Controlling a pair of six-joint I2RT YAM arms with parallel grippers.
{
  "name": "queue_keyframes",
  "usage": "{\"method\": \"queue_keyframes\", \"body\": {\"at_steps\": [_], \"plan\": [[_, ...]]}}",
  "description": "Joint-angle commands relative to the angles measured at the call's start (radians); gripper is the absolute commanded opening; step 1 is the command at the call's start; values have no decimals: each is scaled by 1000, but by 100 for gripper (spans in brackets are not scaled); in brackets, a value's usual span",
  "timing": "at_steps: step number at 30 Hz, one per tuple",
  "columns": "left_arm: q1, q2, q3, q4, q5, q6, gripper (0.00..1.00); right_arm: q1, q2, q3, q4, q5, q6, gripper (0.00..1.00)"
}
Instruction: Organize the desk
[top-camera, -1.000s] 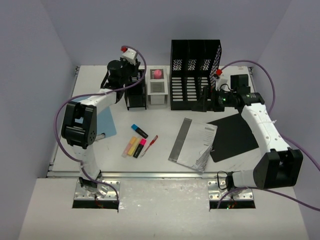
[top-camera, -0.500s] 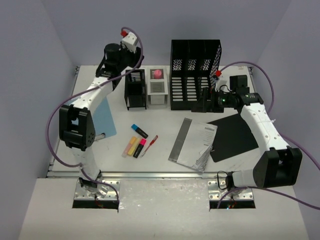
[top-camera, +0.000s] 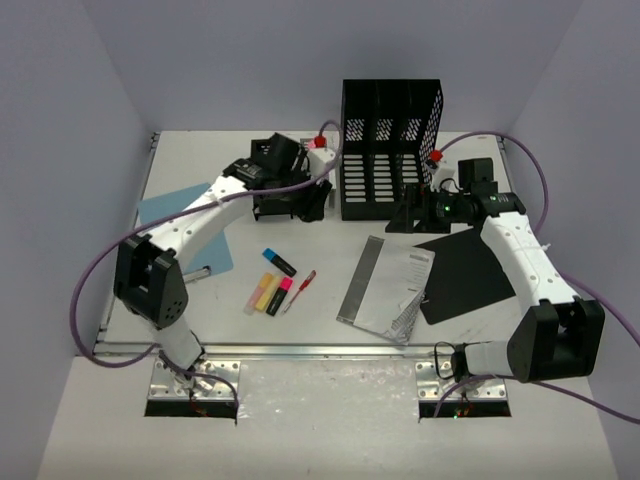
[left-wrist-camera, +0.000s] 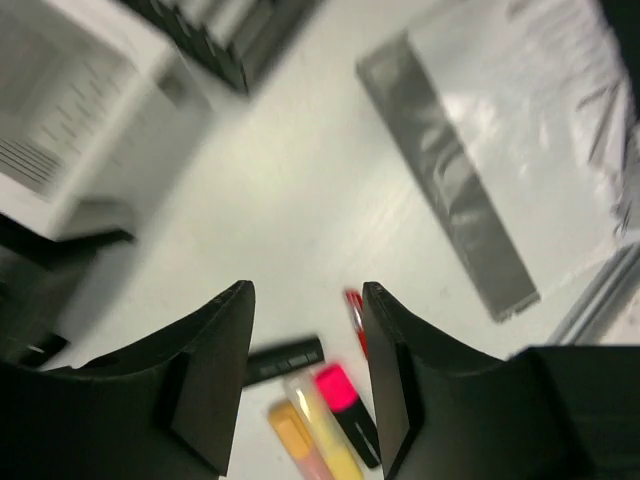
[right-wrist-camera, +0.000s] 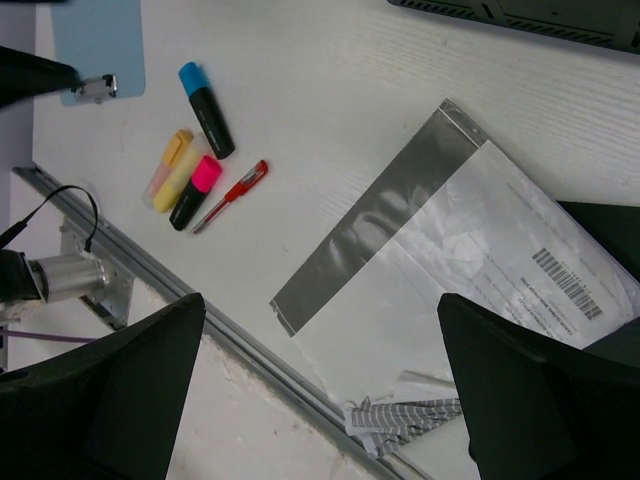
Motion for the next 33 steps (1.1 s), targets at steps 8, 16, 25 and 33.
{"method": "queue_keyframes", "body": {"at_steps": [8,16,25,33], "plan": [[-140,166,-120,-240,-127,-39,46,1,-27,-20,-2,63,-33,99],[-161,236,-204,-206,-121,-67,46,1,-20,-18,-15,72,-43,99],[-175,308,-209,-177,-122,-105,46,1,-18,-20,-22,67,-43,99],[-186,370,-226,-147,-152,-121,42,1,-20,-27,-21,67,-46,99]]}}
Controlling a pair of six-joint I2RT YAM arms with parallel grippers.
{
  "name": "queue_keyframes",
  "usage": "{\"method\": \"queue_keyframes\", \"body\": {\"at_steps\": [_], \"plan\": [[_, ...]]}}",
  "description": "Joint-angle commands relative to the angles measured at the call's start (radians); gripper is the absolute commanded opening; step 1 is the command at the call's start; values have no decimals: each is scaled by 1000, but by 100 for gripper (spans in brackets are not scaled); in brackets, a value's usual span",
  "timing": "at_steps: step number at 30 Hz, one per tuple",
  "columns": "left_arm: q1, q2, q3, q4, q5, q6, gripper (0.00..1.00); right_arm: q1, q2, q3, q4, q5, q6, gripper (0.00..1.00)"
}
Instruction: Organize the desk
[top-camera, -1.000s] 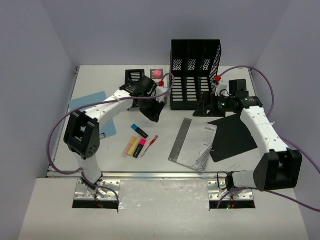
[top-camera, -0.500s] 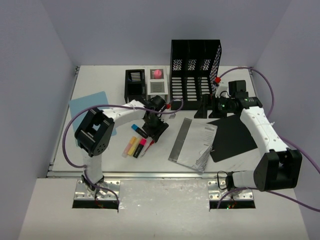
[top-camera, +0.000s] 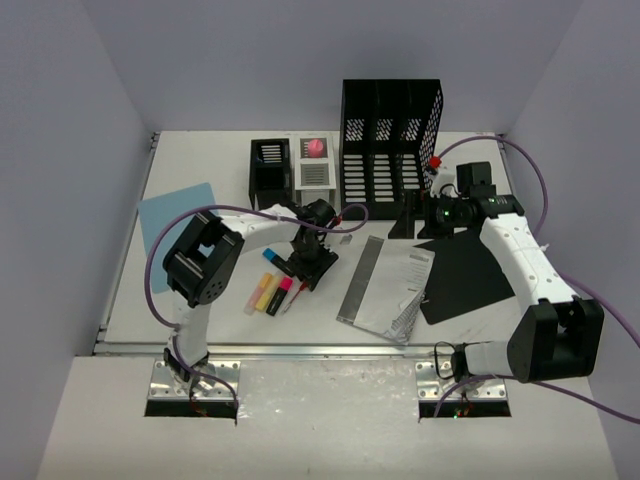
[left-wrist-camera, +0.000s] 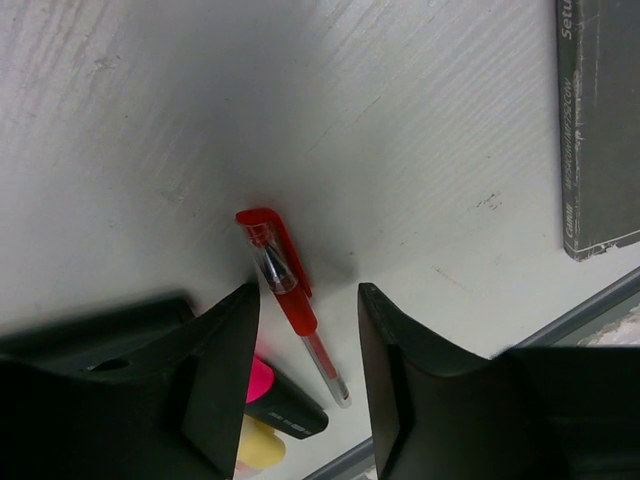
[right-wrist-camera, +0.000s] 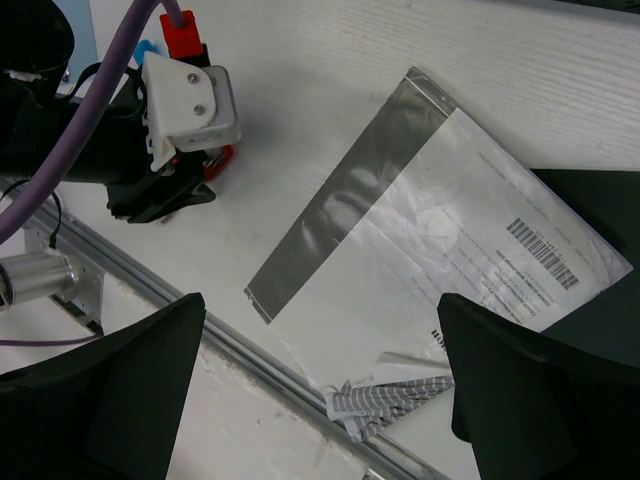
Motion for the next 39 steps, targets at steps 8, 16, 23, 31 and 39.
{"method": "queue_keyframes", "body": {"at_steps": [8,16,23,31,39], "plan": [[-22,70,-11,52,-31,-51,28,1,-18,-5,10,4,-15,99],[-27,1,-18,61,-5,-66,0,1,-25,17,-7,0,-9,99],[-25,-218,100,23,173,-50,0,1,-31,40,-23,-7,1,99],[238,-559,47,396,235,-252,0,1,-20,53,-15,-15,22,99],[305,-691,-126,1028,-294,-179,0,1,14,58,-4,-23,41,99]]}}
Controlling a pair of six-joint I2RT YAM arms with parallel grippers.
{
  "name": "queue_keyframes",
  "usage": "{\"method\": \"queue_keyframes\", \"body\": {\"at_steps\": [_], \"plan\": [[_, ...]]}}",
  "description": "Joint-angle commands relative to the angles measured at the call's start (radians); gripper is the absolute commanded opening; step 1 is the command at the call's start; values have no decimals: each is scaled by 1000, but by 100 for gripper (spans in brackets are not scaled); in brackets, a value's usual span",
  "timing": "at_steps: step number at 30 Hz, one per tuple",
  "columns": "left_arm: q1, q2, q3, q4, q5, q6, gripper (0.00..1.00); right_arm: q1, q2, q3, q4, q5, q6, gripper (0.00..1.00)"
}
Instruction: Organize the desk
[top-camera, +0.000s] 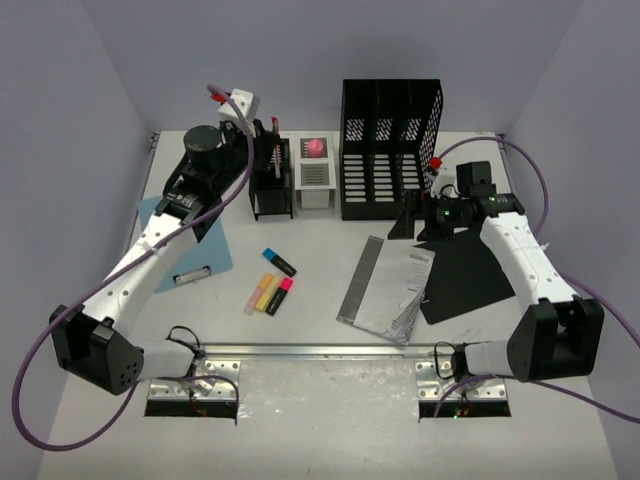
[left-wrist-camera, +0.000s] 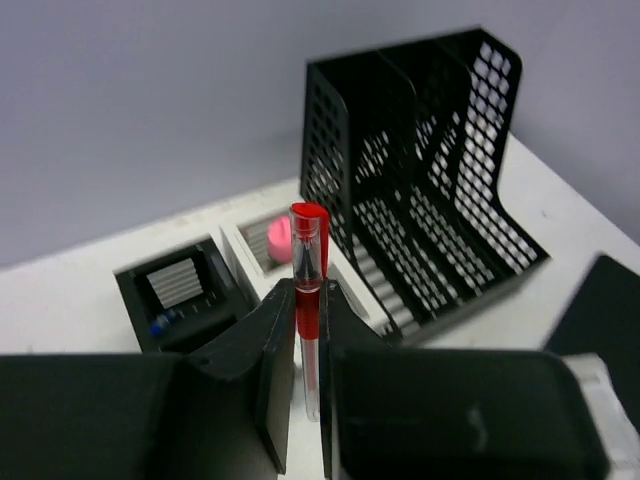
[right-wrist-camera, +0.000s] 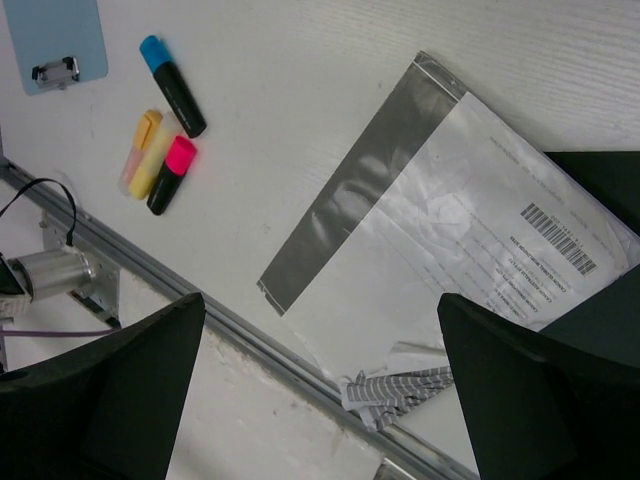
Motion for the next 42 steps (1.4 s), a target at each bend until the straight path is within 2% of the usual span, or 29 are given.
{"method": "queue_keyframes", "body": {"at_steps": [1,5,7,11,18,37,39,40,42], "plan": [[-11,38,-79,414,-231,98,0,1,17,49,34,-19,21,99],[12,118,-133,618,-233,215,0,1,39,51,42,-31,39,99],[35,177,-142,692,-190,261,0,1,46,43,48,-33,48,99],[82,297,-110,789,-200,238,0,0,49,34,59,-41,53,99],[110,469,26,809,-191,218,0,1,65,42,52,-38,42,99],[115,681,72,824,-159,224,1,1,92,22,59,-47,35,99],[115,685,68,817,-162,220,7,1,94,20,62,-50,33,99],[115,684,66,813,-164,218,20,1,92,22,62,-51,35,99],[115,673,69,772,-176,186,39,1,91,23,60,-56,35,99]]}}
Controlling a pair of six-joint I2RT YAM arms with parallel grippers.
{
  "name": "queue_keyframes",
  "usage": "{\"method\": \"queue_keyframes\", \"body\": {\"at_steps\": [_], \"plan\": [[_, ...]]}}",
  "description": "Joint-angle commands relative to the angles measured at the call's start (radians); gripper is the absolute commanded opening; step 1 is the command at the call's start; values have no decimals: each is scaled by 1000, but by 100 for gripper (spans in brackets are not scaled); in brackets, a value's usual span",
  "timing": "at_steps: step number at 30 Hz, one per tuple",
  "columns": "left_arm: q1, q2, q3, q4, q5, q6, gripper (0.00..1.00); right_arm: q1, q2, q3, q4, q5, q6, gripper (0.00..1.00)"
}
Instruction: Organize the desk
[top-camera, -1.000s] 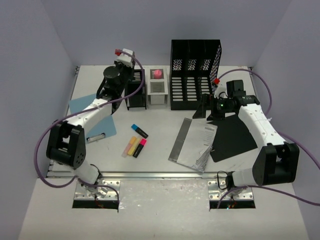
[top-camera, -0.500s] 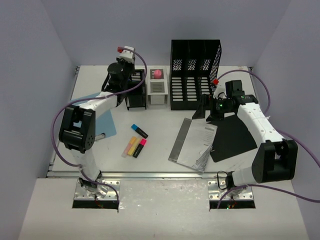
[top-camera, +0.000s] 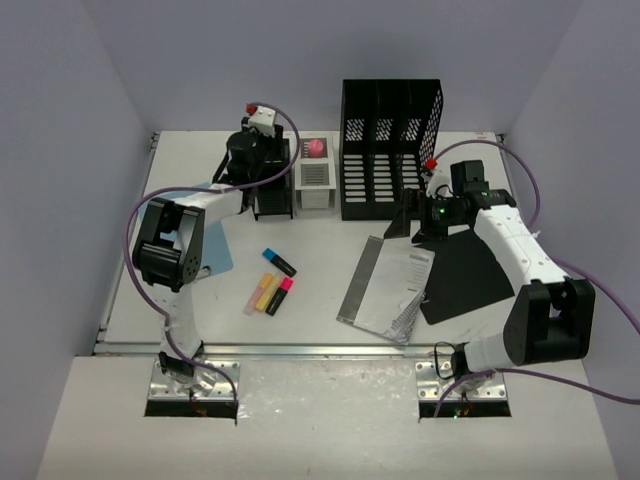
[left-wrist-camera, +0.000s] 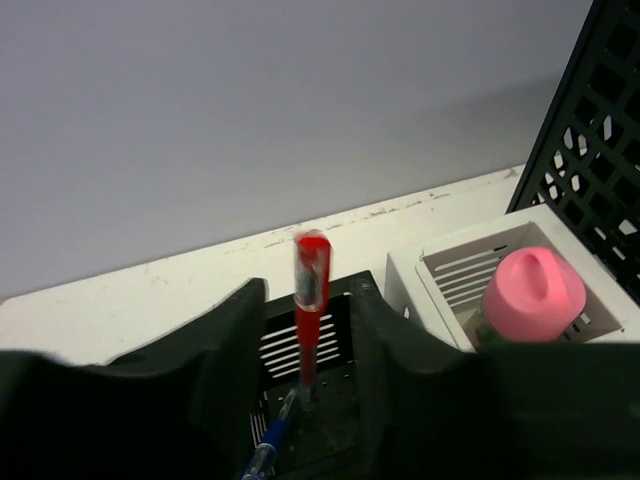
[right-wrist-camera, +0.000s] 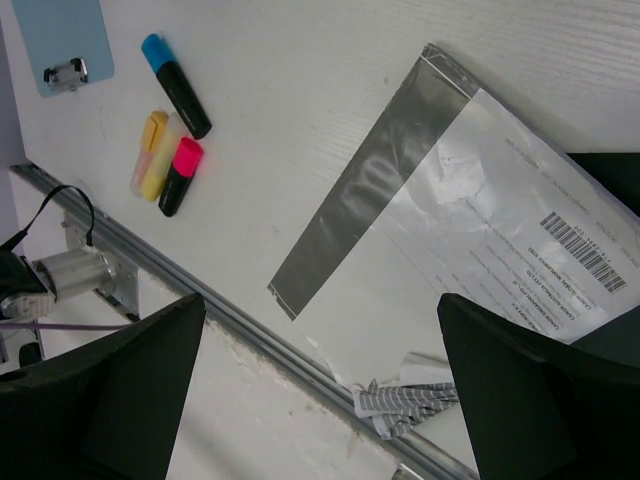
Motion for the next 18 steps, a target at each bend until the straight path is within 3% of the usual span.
{"method": "queue_keyframes", "body": {"at_steps": [1,4,6,8,10,12,13,16,18], "plan": [[5,-26,46,0,6,-50,51,1,3,19,32,-22,-4,99],[4,-93,35,-54,8,-74,60,1,-5,24,26,-20,-4,99],[5,-175,22,-86,2,-74,60,1,-14,22,28,-22,-4,99],[7,-285,-4,-123,6,-72,58,1,-26,16,26,-22,-1,99],[9,-366,-11,-195,32,-64,46,1,-37,11,31,-25,4,99],[9,-480,0,-388,91,-55,35,1,-54,1,37,-25,5,99],[9,-509,5,-471,109,-51,25,1,-59,-4,40,-25,4,99],[9,-606,0,-814,200,3,21,1,-80,-24,51,-23,5,99],[9,-661,-64,-989,236,20,28,1,-85,-32,51,-23,5,99]]}}
